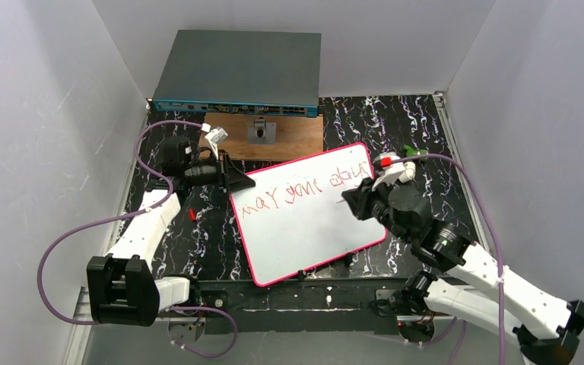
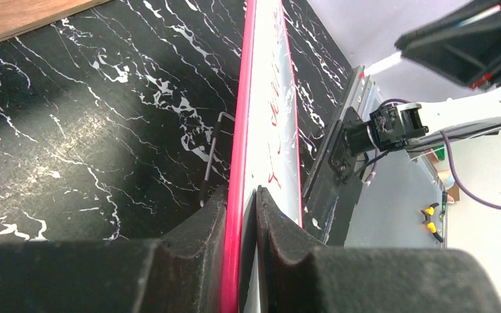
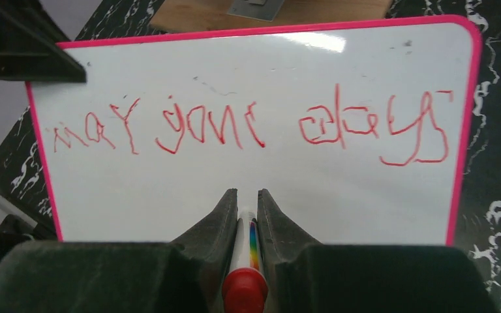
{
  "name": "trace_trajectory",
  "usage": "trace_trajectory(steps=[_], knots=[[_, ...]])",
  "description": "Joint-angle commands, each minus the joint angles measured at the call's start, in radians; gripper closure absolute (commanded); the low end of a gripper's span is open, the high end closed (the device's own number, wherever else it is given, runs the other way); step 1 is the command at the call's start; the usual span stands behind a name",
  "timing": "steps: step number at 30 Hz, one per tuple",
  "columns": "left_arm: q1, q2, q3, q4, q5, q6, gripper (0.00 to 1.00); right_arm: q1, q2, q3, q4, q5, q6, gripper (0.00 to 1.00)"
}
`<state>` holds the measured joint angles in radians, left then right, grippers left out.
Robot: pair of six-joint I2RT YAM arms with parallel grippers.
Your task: Write a sentence on the whiteboard
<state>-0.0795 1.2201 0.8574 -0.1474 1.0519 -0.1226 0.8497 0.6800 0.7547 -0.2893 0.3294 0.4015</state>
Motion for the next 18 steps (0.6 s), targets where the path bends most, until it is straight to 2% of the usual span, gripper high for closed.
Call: trace_trajectory(steps=[1, 5, 10, 15, 18], knots=[[-0.029, -0.015, -0.029, 0.029, -0.17, 0.098, 1.0, 0.193, 0.031, -0.014, 0.11, 0.229, 0.027, 0.99], [-0.04, -0.009, -0.026, 0.033, -0.17, 0.095, 1.0, 0.349, 0.076, -0.048, 0.241, 0.329, 0.013, 0.99], [-0.049, -0.019, -0.026, 0.035, -0.181, 0.097, 1.0, 0.515, 0.208, -0.069, 0.441, 0.411, -0.11, 0.99], [-0.064, -0.011, -0.018, 0.036, -0.186, 0.1, 1.0, 0.543, 0.276, -0.116, 0.64, 0.367, -0.177, 0.99], [-0.075, -0.012, -0.014, 0.026, -0.204, 0.111, 1.0, 0.547, 0.337, -0.097, 0.692, 0.311, -0.219, 0.99]])
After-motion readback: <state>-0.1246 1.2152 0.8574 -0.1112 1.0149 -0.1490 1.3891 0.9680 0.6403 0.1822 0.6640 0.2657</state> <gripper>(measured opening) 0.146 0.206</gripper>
